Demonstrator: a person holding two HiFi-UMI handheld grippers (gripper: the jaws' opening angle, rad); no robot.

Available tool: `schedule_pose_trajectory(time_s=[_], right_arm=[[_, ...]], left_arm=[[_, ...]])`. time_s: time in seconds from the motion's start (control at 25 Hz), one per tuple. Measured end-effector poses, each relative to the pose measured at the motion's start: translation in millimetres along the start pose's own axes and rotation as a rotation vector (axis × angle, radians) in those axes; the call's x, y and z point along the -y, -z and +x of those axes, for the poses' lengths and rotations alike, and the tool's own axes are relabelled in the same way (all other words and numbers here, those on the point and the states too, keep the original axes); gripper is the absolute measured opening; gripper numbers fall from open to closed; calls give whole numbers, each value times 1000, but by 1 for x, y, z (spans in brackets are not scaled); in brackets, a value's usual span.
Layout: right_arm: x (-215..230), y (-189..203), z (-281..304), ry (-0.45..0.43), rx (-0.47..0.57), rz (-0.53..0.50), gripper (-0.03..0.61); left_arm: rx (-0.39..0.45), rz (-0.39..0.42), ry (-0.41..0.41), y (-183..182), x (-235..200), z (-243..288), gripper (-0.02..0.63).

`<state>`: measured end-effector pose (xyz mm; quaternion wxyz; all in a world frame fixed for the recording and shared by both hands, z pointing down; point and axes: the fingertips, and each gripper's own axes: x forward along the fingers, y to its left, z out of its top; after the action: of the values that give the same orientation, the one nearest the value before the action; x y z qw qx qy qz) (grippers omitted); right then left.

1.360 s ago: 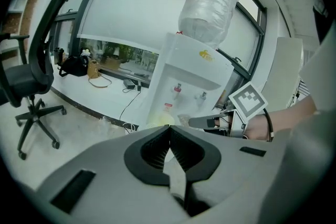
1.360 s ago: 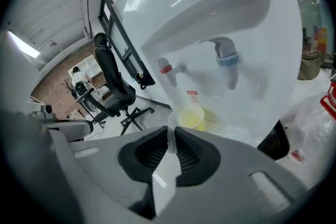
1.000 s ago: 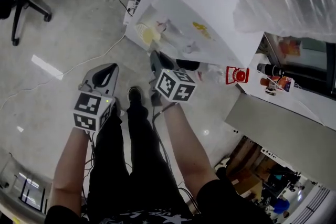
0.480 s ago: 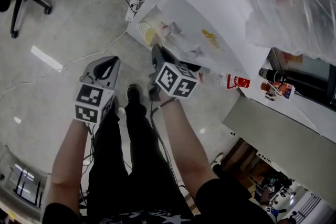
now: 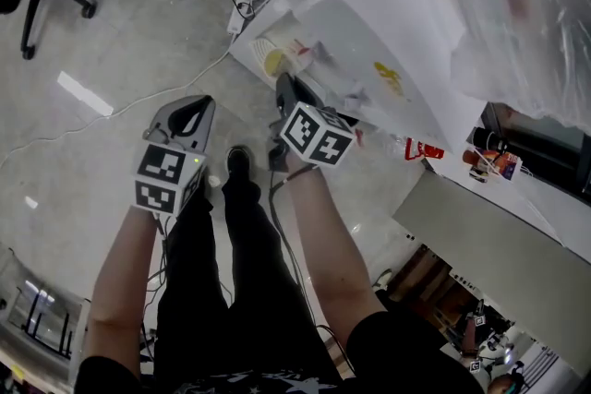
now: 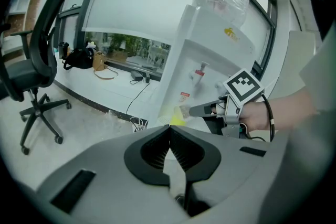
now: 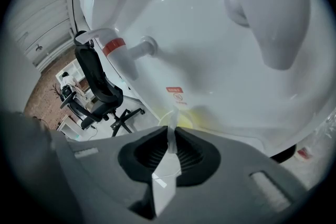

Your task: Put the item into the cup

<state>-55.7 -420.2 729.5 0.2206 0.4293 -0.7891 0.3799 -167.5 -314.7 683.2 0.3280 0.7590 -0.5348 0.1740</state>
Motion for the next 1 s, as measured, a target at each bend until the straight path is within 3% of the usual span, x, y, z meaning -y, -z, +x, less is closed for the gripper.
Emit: schedule_pose_trajectory(time_s=[0.36,0.64,0.88,0.92,1.0], right_arm=[[5,2,11,59,-24,-50,35],[9,0,16,114,-53,-212,37],[6,1,15,125,-61,-258,42],[5,1,15,121,-63,-263,89],[3,2,15,115,-68,-273,95]], left_arm=[[3,-8,-4,-1,-8,3,6],[9,-2,-8,-6,-14,7,5],[9,0,5,-8,-12,8,6],[4,0,9,-6,-11,8,5],[-10,-1,18,-2,-9,9,6]])
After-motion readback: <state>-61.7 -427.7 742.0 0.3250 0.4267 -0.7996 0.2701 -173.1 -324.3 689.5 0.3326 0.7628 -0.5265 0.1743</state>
